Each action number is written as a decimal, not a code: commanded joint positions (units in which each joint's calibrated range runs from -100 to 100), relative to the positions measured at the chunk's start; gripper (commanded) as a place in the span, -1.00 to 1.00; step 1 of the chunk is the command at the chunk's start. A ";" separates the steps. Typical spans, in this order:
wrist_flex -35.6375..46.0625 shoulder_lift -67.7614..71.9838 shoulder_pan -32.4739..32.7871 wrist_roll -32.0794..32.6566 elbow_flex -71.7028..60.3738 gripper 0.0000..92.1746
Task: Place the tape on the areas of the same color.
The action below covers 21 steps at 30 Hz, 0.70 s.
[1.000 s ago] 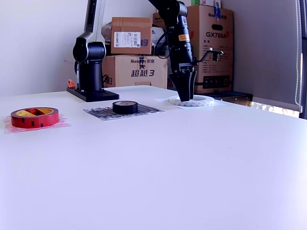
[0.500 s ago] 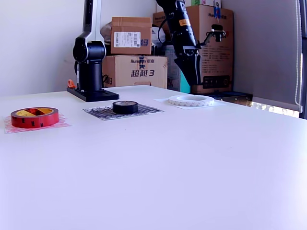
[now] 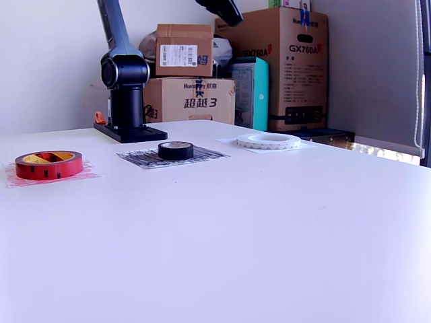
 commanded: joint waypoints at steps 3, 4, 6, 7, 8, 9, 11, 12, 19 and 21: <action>-0.17 -39.19 -4.44 -4.49 12.41 -1.00; -0.17 -43.03 -4.83 -5.71 15.14 -1.00; -2.29 -50.70 -5.39 -7.43 20.95 -1.00; -4.41 -54.72 -5.62 -7.68 24.13 -1.00; -6.87 -58.65 -5.86 -7.68 27.31 -1.00; -9.33 -62.58 -5.94 -7.68 30.31 -1.00; -12.47 -69.22 -5.94 -7.84 35.13 -1.00; -13.07 -71.93 -5.94 -7.84 36.76 -1.00; -13.32 -77.17 -5.86 -11.94 40.67 -1.00; -16.21 -77.27 -5.70 -12.26 42.40 -1.00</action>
